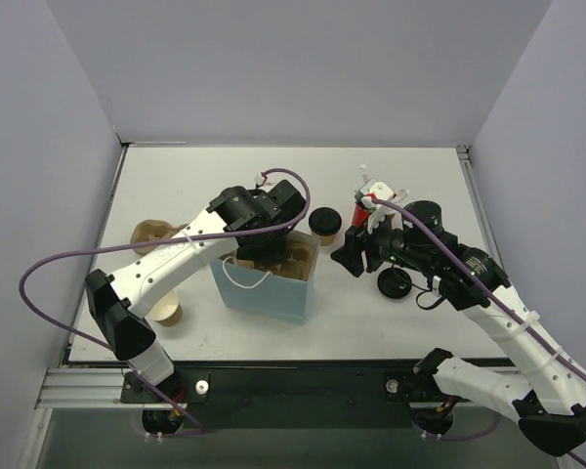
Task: Pack the takeout coffee
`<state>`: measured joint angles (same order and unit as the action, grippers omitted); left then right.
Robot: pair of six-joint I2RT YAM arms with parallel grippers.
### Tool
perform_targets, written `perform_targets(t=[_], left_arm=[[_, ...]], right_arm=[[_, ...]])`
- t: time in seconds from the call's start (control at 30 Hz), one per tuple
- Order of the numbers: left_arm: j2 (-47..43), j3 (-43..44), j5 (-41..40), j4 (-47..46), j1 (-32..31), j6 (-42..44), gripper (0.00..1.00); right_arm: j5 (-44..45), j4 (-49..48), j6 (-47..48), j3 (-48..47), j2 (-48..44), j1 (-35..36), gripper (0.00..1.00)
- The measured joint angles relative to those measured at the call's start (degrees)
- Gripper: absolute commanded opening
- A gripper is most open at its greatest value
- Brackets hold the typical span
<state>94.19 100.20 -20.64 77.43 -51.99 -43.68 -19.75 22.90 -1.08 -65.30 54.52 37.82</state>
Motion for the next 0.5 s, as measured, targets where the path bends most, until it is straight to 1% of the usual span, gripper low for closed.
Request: perform_targets(t=[0.1,0.3,0.4,0.5], left_arm=[[0.6,0.0,0.2,0.0,0.0,0.5,0.68],[0.7,2.4,1.6,0.2,0.0,0.7,0.68],[0.6,4.5,2.3,0.1,0.0,0.7,0.69],[0.0,6.6,2.9,0.1,0.0,0.8,0.68]], right_arm=[[0.0,0.5,0.0,-0.1,0.0,0.0,0.49],[0.0,1.0,-0.7,-1.0,0.6,0.0,0.48],[1.0,1.0,-3.6,-2.3,1.6,0.0,0.47],[3.7,1.2,-9.8,-4.0,3.3,0.0,0.46]])
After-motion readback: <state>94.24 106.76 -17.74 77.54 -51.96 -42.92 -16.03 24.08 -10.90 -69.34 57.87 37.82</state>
